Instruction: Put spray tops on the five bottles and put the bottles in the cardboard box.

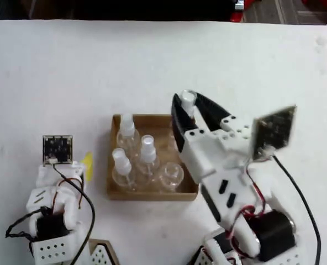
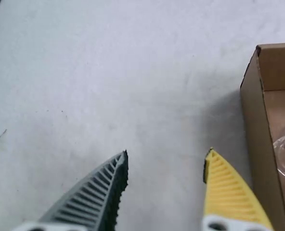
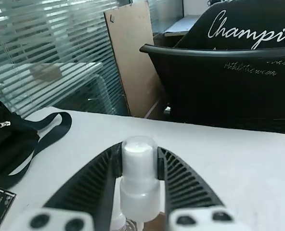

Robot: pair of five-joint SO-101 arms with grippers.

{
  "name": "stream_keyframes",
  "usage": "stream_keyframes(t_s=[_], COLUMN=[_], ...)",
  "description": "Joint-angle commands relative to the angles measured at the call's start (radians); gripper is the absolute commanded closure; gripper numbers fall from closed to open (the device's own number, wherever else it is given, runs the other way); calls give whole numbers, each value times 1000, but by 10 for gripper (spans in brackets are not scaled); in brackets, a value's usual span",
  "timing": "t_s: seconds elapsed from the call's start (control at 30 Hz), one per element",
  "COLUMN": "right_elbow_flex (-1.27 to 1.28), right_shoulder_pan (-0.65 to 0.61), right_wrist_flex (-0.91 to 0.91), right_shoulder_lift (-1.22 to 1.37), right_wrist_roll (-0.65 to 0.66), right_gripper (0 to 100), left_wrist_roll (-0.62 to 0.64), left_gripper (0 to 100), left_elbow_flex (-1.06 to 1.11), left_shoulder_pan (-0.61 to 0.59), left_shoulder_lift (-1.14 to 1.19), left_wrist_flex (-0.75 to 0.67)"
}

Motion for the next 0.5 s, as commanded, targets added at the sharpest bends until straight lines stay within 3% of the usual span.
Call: stream_keyframes(t_s=[0.0,0.47], right_elbow_flex=[2,77], right_shoulder_pan=[-16,-15], right_wrist_flex=[-36,44], right_shoulder_lift=[-10,-12], right_wrist_roll=[23,32], right_gripper=[984,984], left_wrist_roll=[-12,-12], left_gripper=[758,758], left_elbow_flex=[-2,-2], left_shoulder_pan=[-8,-8], left_shoulder_lift=[-8,-8], left_wrist_flex=[6,6])
